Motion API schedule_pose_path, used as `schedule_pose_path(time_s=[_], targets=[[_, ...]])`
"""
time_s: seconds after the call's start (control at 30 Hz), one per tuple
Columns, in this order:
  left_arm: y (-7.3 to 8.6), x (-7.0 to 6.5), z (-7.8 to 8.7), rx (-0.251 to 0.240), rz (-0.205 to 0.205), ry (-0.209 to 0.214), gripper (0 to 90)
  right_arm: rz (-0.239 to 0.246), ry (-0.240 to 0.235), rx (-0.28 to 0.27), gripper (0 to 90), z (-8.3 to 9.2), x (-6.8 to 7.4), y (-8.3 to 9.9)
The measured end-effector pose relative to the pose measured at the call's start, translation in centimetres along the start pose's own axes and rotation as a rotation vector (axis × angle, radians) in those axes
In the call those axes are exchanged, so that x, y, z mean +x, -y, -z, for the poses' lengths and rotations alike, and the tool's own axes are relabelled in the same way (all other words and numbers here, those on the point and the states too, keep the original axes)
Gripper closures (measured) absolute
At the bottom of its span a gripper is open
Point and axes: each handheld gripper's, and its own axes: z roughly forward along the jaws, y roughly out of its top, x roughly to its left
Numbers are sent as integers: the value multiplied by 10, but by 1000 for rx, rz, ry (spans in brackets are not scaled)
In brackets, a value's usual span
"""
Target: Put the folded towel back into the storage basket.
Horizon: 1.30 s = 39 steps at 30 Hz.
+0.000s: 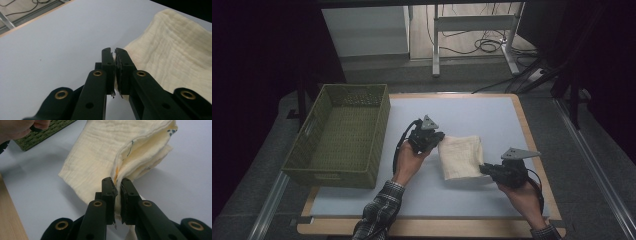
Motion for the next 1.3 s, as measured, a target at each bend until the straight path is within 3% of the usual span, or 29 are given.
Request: schedule_pose_path(time_s=[0.9, 1.3], targets=[[-2, 18, 35, -3, 0, -66, 863, 51, -34, 2, 829, -23, 21, -29], [-13, 27, 58, 9, -24, -118, 863, 84, -52, -4, 828, -34, 35, -48]])
